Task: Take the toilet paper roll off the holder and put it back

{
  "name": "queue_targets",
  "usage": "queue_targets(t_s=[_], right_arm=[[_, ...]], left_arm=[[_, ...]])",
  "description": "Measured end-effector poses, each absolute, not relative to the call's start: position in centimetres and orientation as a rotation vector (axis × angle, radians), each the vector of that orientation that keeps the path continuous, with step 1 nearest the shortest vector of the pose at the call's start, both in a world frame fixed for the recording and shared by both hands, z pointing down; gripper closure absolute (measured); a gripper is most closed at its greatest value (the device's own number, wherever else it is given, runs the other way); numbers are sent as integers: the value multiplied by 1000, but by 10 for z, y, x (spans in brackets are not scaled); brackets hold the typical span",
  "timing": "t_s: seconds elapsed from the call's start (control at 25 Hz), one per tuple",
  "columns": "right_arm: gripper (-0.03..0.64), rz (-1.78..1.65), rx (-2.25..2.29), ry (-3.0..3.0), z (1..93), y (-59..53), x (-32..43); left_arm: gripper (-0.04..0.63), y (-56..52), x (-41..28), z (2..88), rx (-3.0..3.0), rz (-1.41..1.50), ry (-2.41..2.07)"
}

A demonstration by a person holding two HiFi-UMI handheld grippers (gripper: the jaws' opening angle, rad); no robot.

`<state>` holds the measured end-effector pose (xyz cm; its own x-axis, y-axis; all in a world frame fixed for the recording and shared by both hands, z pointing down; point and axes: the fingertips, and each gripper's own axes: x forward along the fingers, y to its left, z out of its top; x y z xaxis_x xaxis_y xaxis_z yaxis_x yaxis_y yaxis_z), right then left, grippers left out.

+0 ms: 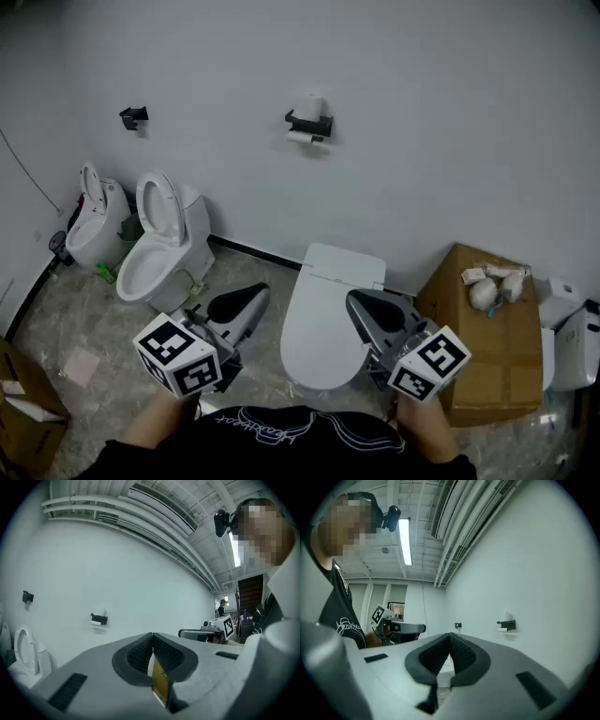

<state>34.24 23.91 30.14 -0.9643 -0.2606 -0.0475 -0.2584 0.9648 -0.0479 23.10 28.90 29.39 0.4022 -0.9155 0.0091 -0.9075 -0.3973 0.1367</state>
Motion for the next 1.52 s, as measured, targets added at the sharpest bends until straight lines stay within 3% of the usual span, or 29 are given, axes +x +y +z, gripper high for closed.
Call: queue_targets(t_s=[0.56, 0.68, 0.92, 1.28, 1.52], right_arm=[[604, 3, -456, 3091, 311, 243, 328], [485, -39, -432, 3101, 314, 237, 302], [352, -39, -470, 3124, 319, 207, 232], [179, -75, -686, 3095, 321, 137, 134], [132, -75, -814, 3091, 321, 90, 68]], left_arm=[[589, 286, 219, 318, 2490, -62, -1607], [589, 279, 190, 324, 2479, -71, -1598], [589, 248, 113, 332, 2444, -117, -1597], [589, 187, 4, 330, 2474, -128, -1489], [589, 144, -71, 330, 2545, -1, -1499]])
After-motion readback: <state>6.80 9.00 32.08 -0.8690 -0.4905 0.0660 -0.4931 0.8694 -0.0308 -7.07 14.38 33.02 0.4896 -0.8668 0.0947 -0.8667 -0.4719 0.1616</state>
